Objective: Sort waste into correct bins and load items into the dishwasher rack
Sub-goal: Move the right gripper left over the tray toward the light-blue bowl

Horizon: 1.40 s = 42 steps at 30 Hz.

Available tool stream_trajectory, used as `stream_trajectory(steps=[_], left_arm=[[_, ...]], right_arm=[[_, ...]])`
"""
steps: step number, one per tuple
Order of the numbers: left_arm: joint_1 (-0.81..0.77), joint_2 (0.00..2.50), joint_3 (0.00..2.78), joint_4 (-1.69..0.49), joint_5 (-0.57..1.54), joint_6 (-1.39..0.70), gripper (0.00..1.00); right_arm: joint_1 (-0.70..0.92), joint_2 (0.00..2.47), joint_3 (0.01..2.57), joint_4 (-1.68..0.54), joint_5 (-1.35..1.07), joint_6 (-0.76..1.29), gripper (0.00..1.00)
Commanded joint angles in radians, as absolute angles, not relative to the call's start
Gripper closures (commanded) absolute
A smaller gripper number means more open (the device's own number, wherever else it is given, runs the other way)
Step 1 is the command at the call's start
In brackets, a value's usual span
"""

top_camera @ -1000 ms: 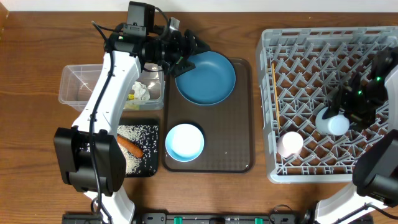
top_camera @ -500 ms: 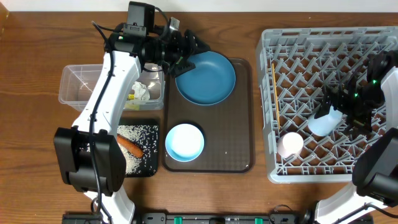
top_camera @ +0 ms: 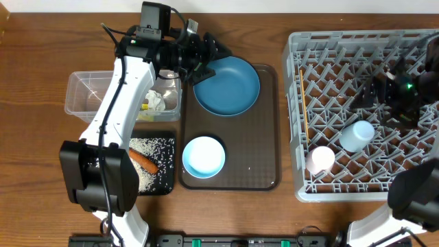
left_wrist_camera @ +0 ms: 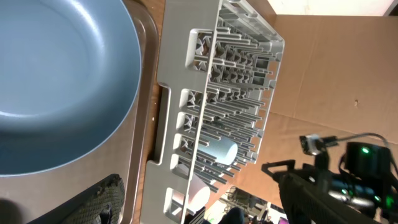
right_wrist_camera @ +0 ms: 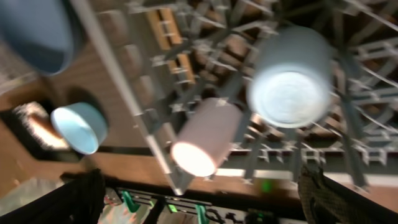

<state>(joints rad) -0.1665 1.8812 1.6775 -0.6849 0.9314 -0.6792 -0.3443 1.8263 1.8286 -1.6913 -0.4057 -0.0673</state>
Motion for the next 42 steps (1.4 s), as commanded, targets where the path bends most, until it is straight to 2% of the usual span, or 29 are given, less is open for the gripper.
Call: stream_trajectory(steps=[1, 8, 14, 20, 24, 32, 36, 42], left_arm=[[-0.166, 1.879, 1.679, -0.689, 0.921, -0.662, 0.18], [-0.166, 1.879, 1.679, -0.689, 0.921, -0.662, 0.18], [-0.166, 1.879, 1.679, -0.689, 0.921, -0.662, 0.18], [-0.166, 1.879, 1.679, -0.688, 0.925, -0.671, 0.18], [-0.145, 1.879, 1.679, -0.713, 0.952, -0.635, 0.18], [-0.010, 1.814, 1.679, -0.984, 0.738, -0.477, 0.18], [0.081, 1.717, 1.679, -1.025, 0.738, -0.429, 0.18], [0.229, 1.505, 1.679, -1.039, 0.670, -0.430, 0.18]], right_arm=[[-0.271, 1.754, 1.850, -1.698, -0.499, -0.144, 0.01], [-0.078, 1.694, 1.850, -1.694, -0.499, -0.154, 0.01], [0.070, 1.695, 1.842, -1.696, -0.545, -0.044, 0.01], [0.220, 1.695, 1.842, -1.698, -0.529, -0.040, 0.01], [0.295, 1.695, 1.842, -1.698, -0.513, -0.038, 0.05], [0.439, 1.695, 1.842, -1.684, -0.457, -0.011, 0.11], [0.506, 1.695, 1.832, -1.616, -0.359, 0.087, 0.12], [0.635, 1.695, 1.773, -1.435, -0.355, 0.143, 0.16]])
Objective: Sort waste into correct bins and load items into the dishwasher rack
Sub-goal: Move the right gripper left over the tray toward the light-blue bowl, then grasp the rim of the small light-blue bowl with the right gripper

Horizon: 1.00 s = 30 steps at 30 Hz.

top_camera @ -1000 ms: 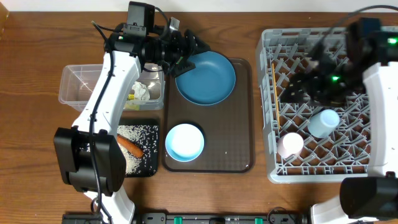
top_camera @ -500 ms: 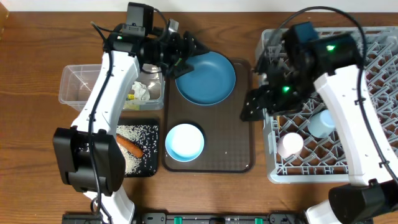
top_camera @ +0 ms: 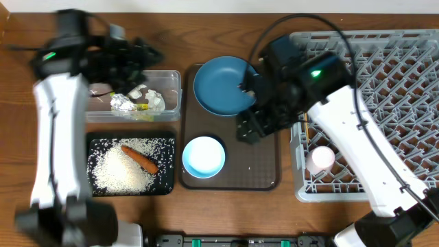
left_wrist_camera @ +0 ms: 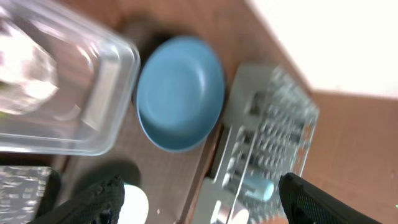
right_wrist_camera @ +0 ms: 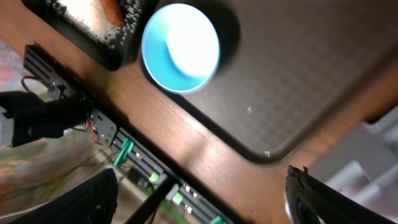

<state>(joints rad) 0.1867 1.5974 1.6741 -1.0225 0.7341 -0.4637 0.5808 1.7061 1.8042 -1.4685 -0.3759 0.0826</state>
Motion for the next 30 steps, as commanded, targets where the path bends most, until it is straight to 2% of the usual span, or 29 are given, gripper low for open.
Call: stream_trajectory(steps=[1, 5, 10, 16, 26, 30], left_arm=[[0.251, 1.468, 1.679, -1.056, 0.628, -0.430, 0.18], [0.306, 1.359, 1.679, -1.122, 0.450, -0.430, 0.18], [0.318, 1.272, 1.679, -1.122, 0.369, -0.430, 0.18], [0.318, 1.238, 1.679, -1.122, 0.369, -0.430, 0.18], [0.318, 1.242, 1.679, -1.122, 0.369, -0.430, 0.18], [0.318, 1.242, 1.679, -1.122, 0.369, -0.430, 0.18]], right_arm=[[0.660, 1.695, 1.755, -1.396, -0.355, 0.152, 0.18], [0.752, 1.695, 1.663, -1.219, -0.355, 0.164, 0.22], [0.856, 1.695, 1.513, -0.936, -0.324, 0.181, 0.38], [0.942, 1.695, 1.359, -0.736, -0.076, 0.313, 0.39], [1.049, 1.696, 1.227, -0.545, -0.056, 0.337, 0.50], [1.098, 1.703, 1.193, -0.490, 0.012, 0.336, 0.50]])
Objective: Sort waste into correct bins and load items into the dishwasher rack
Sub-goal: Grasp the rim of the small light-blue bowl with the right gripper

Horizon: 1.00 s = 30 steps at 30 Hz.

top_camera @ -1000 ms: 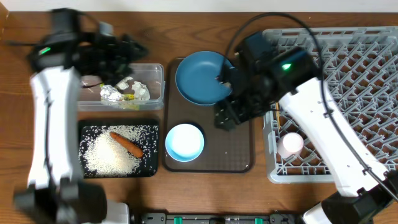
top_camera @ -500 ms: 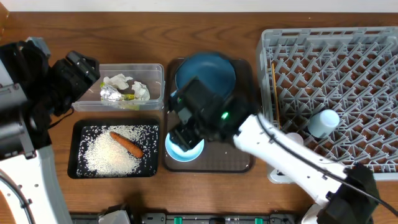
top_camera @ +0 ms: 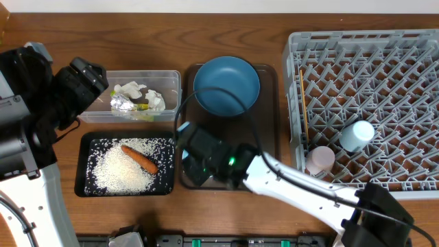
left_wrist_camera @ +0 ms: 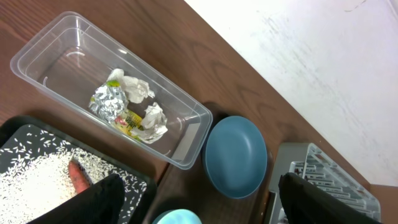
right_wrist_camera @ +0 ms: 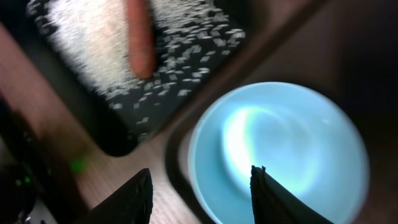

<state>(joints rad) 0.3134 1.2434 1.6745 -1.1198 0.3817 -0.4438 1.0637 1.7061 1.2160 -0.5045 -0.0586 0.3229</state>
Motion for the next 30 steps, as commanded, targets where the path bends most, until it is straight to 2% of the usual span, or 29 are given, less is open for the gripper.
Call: stream_trajectory(steps=[1, 3, 5, 8, 12, 13, 14, 15, 16, 30], left_arm=[[0.318, 1.242, 1.679, -1.122, 0.369, -0.430, 0.18], [0.318, 1.242, 1.679, -1.122, 0.369, -0.430, 0.18], [0.318, 1.242, 1.679, -1.122, 0.369, -0.430, 0.18], [0.318, 1.242, 1.679, -1.122, 0.369, -0.430, 0.18], [0.318, 1.242, 1.679, -1.122, 0.369, -0.430, 0.18], [0.318, 1.242, 1.679, -1.122, 0.369, -0.430, 0.18], [0.318, 1.242, 1.679, -1.122, 0.369, -0.430, 0.18], [0.318, 1.242, 1.679, -1.122, 0.369, -0.430, 0.18], [0.318, 1.242, 1.679, -1.122, 0.369, -0.430, 0.18], [0.318, 1.242, 1.679, -1.122, 0.369, -0.430, 0.18]], right_arm=[[1.106, 1.707, 1.185, -0.484, 0.042, 0.337, 0.51], [1.122, 1.714, 1.169, -0.475, 0.103, 0.337, 0.50], [1.127, 1.721, 1.160, -0.464, 0.113, 0.336, 0.36], [1.126, 1.730, 1.158, -0.452, 0.105, 0.336, 0.01], [1.125, 1.737, 1.157, -0.457, 0.101, 0.336, 0.01], [1.125, 1.737, 1.157, -0.456, 0.101, 0.336, 0.16], [1.124, 1.737, 1.157, -0.456, 0.105, 0.336, 0.49], [1.124, 1.737, 1.157, -0.456, 0.105, 0.336, 0.66], [1.124, 1.737, 1.157, -0.455, 0.105, 0.336, 0.70], [1.126, 1.841, 1.157, -0.398, 0.048, 0.336, 0.68]])
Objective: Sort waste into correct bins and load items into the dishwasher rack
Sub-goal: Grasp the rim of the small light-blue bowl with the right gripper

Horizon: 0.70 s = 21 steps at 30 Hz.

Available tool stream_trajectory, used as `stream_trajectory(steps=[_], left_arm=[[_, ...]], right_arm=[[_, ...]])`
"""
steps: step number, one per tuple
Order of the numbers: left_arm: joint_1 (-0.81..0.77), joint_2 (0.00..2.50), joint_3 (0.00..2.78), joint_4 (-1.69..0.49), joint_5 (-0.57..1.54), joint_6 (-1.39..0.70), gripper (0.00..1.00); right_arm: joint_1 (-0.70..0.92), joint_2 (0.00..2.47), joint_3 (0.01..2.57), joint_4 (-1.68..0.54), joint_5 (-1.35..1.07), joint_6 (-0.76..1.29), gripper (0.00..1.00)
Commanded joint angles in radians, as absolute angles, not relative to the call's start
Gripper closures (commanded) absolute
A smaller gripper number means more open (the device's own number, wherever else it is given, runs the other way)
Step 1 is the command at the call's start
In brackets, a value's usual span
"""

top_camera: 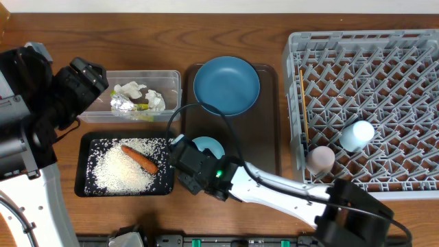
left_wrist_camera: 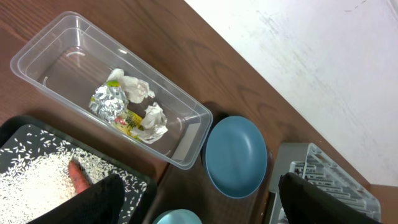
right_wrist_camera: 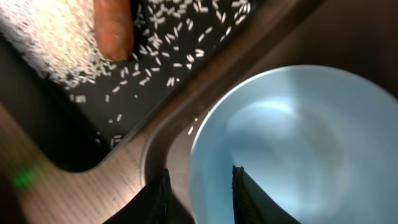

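Observation:
A light blue bowl [right_wrist_camera: 298,143] sits on the brown tray [top_camera: 264,158]; in the overhead view my right arm covers most of this bowl [top_camera: 208,145]. My right gripper [right_wrist_camera: 200,193] is low at the bowl's left rim. One finger is outside the rim and one inside, the gap narrow, with some tray still showing between the outer finger and the rim. A dark blue plate [top_camera: 226,86] lies at the tray's far end. My left gripper [left_wrist_camera: 199,205] hangs high over the left side, wide open and holding nothing.
A clear bin [top_camera: 134,96] holds foil and crumpled paper. A black tray [top_camera: 96,182] holds rice and a carrot [top_camera: 140,159], right beside the bowl. The grey dishwasher rack [top_camera: 370,68] at the right holds a blue cup [top_camera: 357,134] and a pink cup [top_camera: 319,159].
My right gripper has come down closer to the light blue bowl, and its fingers have narrowed round the left rim. The left arm and everything else on the table are unchanged.
First my left gripper was at the dark blue plate and my right over the rack's cups. Then the left was over the clear bin and the right above the tray. Then the left hung high at the left, and the right stood open over the bowl, whose rim it now straddles.

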<state>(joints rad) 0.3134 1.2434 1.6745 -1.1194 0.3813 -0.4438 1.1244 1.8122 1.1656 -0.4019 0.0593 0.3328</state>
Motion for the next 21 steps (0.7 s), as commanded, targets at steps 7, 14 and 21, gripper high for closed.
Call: stream_trajectory(steps=[7, 14, 21], left_arm=[[0.318, 1.242, 1.679, -1.122, 0.369, -0.430, 0.18], [0.318, 1.242, 1.679, -1.122, 0.369, -0.430, 0.18], [0.318, 1.242, 1.679, -1.122, 0.369, -0.430, 0.18]], right_arm=[[1.126, 1.865, 1.157, -0.393, 0.048, 0.336, 0.71], [1.126, 1.869, 1.154, -0.408, 0.049, 0.326, 0.73], [1.126, 1.882, 1.146, -0.407, 0.052, 0.321, 0.71]])
